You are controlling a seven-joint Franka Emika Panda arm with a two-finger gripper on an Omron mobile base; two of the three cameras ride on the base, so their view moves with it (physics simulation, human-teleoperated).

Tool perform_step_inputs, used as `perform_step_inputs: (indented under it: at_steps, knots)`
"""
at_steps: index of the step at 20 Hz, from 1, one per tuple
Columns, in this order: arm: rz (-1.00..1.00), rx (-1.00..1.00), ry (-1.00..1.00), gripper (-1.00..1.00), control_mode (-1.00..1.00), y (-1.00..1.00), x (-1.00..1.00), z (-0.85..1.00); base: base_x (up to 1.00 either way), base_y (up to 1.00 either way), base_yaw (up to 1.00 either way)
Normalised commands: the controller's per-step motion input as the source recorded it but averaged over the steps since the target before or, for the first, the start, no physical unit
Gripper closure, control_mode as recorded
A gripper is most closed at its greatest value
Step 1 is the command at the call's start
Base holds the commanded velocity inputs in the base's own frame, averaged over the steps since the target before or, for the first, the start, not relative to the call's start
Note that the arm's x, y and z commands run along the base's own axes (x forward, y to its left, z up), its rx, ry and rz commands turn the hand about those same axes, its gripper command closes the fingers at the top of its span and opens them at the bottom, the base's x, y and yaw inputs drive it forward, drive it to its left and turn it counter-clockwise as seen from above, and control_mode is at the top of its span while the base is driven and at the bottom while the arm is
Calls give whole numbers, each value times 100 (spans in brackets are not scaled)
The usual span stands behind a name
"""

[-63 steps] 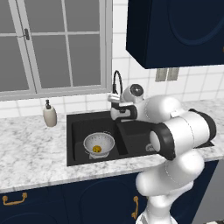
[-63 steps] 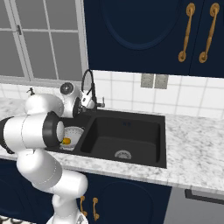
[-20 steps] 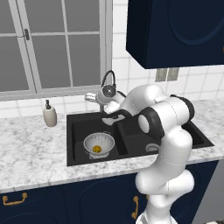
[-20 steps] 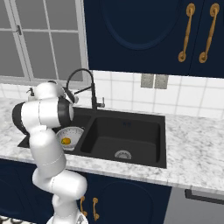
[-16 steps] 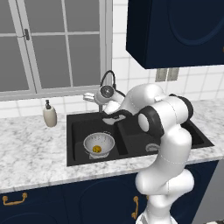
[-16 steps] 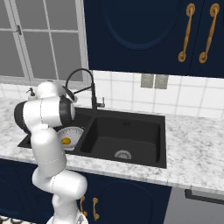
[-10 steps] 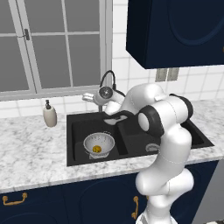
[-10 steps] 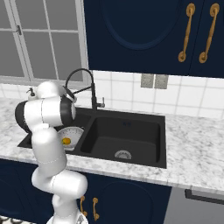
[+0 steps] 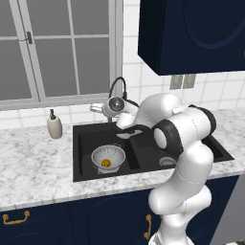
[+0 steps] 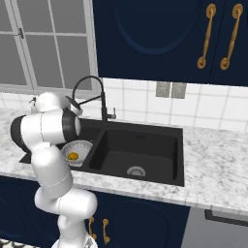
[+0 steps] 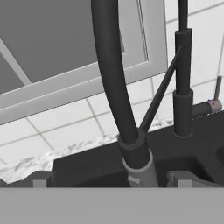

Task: Put the colander in the sink, put the mango in the colander, and turn on the sink faucet and pour water over the colander.

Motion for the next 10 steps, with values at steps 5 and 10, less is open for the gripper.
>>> perform_step_inputs:
  at_steps: [5,10]
  knots:
    - [0,0,-1,-100,-100,0,-38,62,0,0,0]
    - [0,0,0,-100,-100,-21,-42,66,0,0,0]
